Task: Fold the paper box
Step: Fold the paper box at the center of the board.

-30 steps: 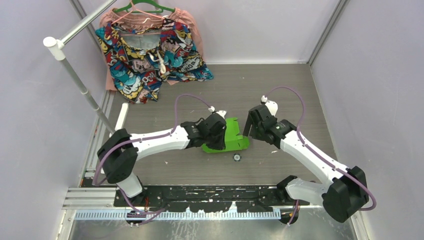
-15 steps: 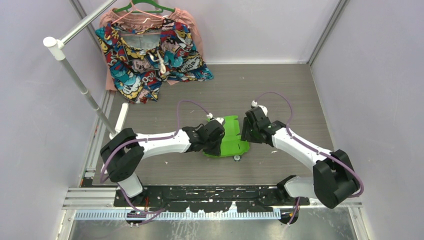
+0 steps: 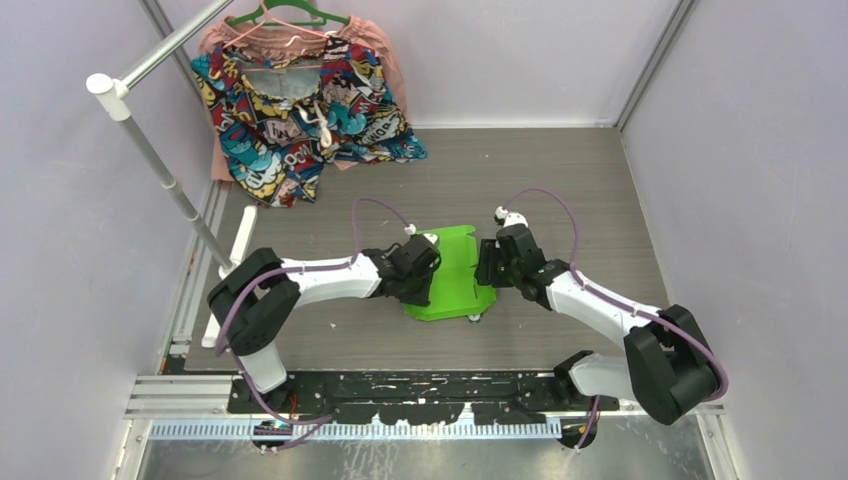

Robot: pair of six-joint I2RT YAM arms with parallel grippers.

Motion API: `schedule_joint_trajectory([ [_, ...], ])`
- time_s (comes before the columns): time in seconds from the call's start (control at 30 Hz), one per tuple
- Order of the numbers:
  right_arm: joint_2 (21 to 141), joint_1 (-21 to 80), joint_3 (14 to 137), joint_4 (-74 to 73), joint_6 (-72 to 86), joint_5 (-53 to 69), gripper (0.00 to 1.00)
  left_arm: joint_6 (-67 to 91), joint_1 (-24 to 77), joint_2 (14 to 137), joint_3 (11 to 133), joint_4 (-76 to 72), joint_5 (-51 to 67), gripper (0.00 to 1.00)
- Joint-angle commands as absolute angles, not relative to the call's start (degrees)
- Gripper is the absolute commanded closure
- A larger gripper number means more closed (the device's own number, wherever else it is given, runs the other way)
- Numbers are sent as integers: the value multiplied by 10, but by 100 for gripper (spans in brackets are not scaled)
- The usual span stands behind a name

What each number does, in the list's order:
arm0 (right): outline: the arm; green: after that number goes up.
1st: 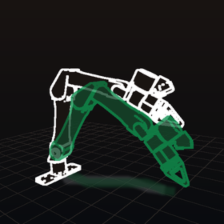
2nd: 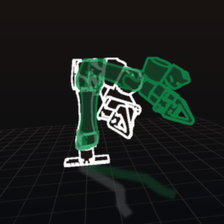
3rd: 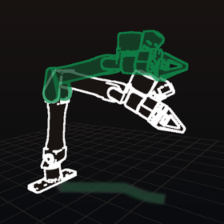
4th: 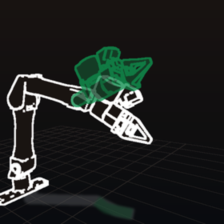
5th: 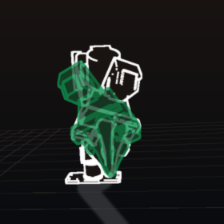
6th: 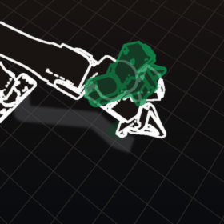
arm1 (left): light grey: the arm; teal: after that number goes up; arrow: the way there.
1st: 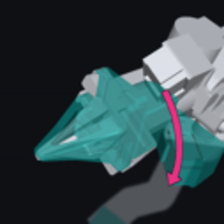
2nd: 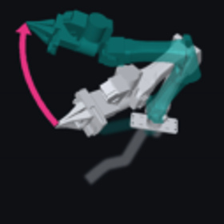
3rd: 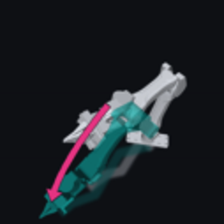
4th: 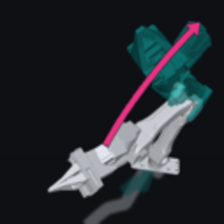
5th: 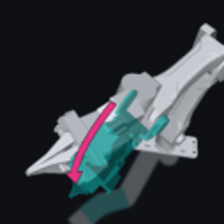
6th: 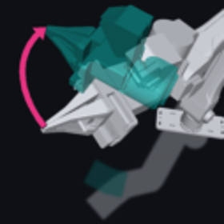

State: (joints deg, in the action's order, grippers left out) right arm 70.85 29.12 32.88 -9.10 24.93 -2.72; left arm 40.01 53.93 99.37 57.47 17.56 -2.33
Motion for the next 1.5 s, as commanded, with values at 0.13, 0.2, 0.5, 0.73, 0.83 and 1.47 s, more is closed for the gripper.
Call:
schedule_joint_trajectory([
  [0.13, 729, 286, 334, 13, 227, -9, 50, 366, 524, 999, 579, 165, -33, 100],
  [0.2, 740, 284, 334, 34, 227, 2, 50, 350, 520, 998, 581, 173, -35, 100],
  [0.5, 798, 263, 337, 85, 238, 54, 52, 299, 490, 974, 576, 198, -29, 100],
  [0.73, 806, 257, 329, 105, 239, 60, 54, 281, 478, 968, 569, 197, -13, 100],
  [0.83, 816, 255, 337, 105, 238, 71, 55, 281, 478, 971, 570, 197, -11, 100],
  [1.47, 830, 254, 341, 97, 250, 112, 72, 290, 477, 973, 581, 198, -3, 100],
])
